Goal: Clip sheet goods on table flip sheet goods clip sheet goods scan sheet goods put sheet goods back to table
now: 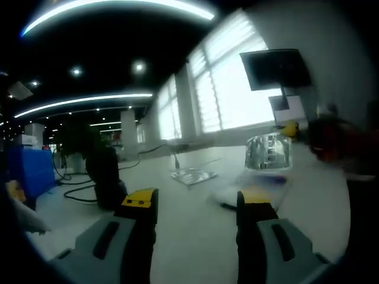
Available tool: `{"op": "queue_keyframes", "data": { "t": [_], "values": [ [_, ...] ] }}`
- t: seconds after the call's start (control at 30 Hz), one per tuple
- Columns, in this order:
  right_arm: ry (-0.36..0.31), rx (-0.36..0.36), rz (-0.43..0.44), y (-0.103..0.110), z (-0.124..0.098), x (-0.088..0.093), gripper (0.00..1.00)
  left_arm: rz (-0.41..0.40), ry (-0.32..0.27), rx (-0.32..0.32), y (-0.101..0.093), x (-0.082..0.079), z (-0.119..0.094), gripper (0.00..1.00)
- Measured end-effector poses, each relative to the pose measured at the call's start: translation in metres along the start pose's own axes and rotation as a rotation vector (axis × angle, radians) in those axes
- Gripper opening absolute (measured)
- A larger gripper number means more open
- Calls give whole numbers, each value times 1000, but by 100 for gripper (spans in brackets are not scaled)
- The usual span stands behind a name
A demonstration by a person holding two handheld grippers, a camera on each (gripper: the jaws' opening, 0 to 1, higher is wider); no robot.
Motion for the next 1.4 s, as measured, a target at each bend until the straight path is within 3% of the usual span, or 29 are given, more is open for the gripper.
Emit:
{"op": "queue_keyframes", "data": {
  "t": [0.17, 0.43, 0.63, 0.83, 1.0, 1.13, 1.27, 1.4],
  "values": [
    [-21, 45, 52, -10, -4, 0, 0, 2, 3, -2, 0, 0, 0, 46],
    [9, 93, 106, -19, -5, 6, 0, 2, 3, -3, 0, 0, 0, 46],
    [20, 155, 151, -37, -5, 8, 0, 2, 3, -3, 0, 0, 0, 46],
    [68, 178, 141, -48, -3, 12, 0, 2, 2, -3, 0, 0, -1, 46],
    [54, 192, 161, -58, 1, 8, 0, 2, 1, -3, 0, 0, -1, 46],
    [58, 179, 158, -57, 1, 10, 12, 3, 3, -2, 0, 0, 0, 46],
    [59, 188, 148, -54, -2, 11, 12, 3, 3, -4, 0, 0, -1, 46],
    [73, 191, 102, -47, -5, 13, 19, 3, 3, -4, 0, 0, -1, 46]
  ]
}}
Point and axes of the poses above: the point that each gripper's makers call its tool centre point, and the gripper's own axes: z roughly forward along the fingers, y roughly to its left, x roughly out of its underside, the point moved 9 cm from there along -z, roughly backward along the fingers, and after that the axes turned 13 degrees about -z, right-handed, at the moved point
